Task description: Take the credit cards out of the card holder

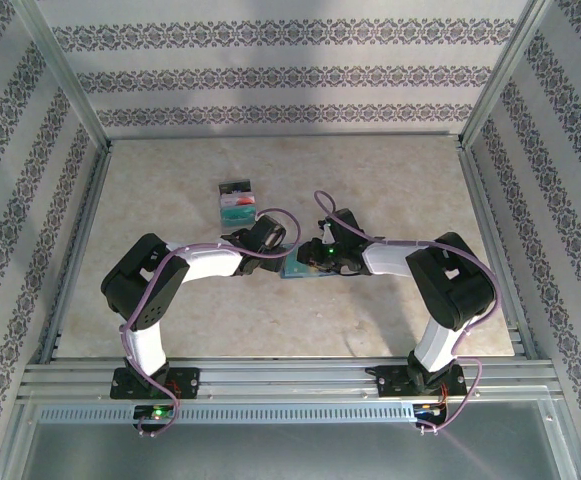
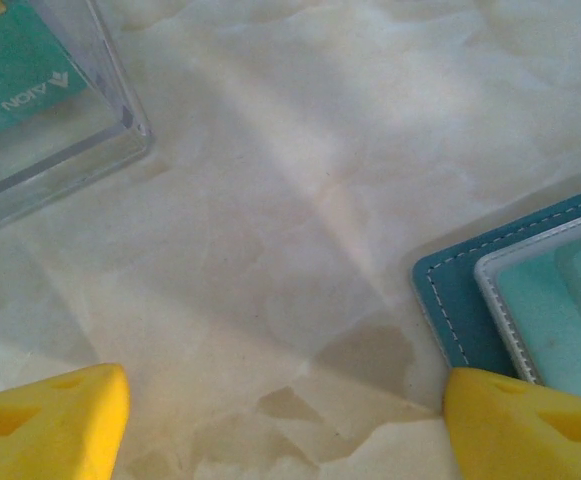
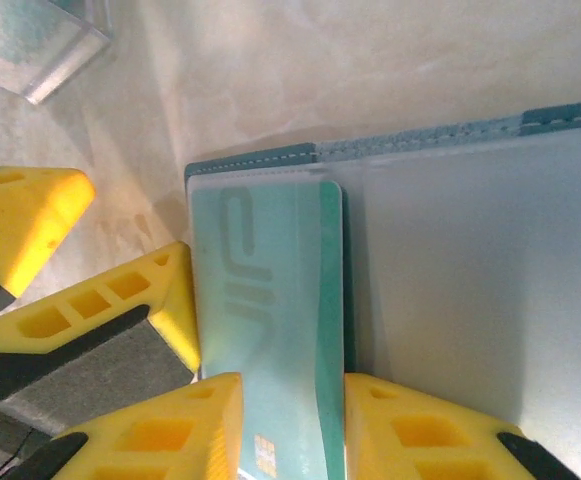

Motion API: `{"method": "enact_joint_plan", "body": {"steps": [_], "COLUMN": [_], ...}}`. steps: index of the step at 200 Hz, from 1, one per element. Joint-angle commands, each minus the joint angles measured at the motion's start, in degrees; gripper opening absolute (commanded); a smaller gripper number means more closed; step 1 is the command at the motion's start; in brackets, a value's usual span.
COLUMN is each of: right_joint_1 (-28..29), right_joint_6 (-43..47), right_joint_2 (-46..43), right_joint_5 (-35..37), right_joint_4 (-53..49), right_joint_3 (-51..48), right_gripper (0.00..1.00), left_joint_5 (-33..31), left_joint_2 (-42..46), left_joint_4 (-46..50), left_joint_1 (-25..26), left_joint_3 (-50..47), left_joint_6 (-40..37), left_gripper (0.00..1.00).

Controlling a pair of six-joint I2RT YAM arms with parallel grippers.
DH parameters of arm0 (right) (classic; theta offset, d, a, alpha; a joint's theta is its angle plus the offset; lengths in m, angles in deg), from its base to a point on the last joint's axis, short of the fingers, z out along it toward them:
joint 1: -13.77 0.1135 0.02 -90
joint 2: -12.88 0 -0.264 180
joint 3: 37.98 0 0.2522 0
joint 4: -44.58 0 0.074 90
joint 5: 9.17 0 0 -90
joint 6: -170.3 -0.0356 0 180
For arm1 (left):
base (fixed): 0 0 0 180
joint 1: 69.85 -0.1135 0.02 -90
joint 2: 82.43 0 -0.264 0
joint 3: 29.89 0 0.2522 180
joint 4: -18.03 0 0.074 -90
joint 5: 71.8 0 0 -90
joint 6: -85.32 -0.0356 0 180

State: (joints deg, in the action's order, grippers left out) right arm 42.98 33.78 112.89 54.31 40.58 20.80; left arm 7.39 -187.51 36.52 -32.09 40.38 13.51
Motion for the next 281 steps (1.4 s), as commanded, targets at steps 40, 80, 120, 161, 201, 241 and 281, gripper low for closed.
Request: {"method": "enact_joint_plan", "body": {"steps": [40,80,120,161,201,241,281], "right_joint_1": [-0.8,-0.8,-1.8,-3.5,-3.7,-4.5,-5.2], "right_joint_6": [-2.8,-5.2,-6.9,-9.1,-10.8,-11.7,-12.1], "right_joint_2": [1.9,3.5,1.7,-0.8,-1.6,-1.7,-1.7], "right_joint_5": [-4.4,-6.7,-7.7,-8.6,-9.1,-8.7,-8.6], "right_joint_4": [10.2,15.7,18.9,23.1,26.0,26.9,27.8], "right_joint_3": [-0.7,-1.4,-3.7,-7.7,-9.7,-10.9,-11.8], "right_gripper": [0.33,0.33,0.27,0.23,0.22,0.21,0.21], "left_joint_5": [0.3,0.2,-0.5,-0.8,-0.8,-0.6,-0.5], "left_joint_2": [-0.7,-0.3,-0.4,-0.9,-1.8,-1.7,-1.8], "left_joint_4": [4.4,4.6,5.1,5.2,5.6,5.7,5.8], "left_joint_1": [-0.4,-0.4,-0.4,-0.5,-0.5,-0.7,-1.0], "left_joint_3": [-0.8,-0.9,-0.8,-0.6,0.0,0.1,-0.1], "left_joint_6": [-1.4,-1.4,-1.6,-1.9,-2.3,-2.7,-2.7], "left_gripper": [0.83,0.83,0.83,0.84,0.84,0.84,0.84]}}
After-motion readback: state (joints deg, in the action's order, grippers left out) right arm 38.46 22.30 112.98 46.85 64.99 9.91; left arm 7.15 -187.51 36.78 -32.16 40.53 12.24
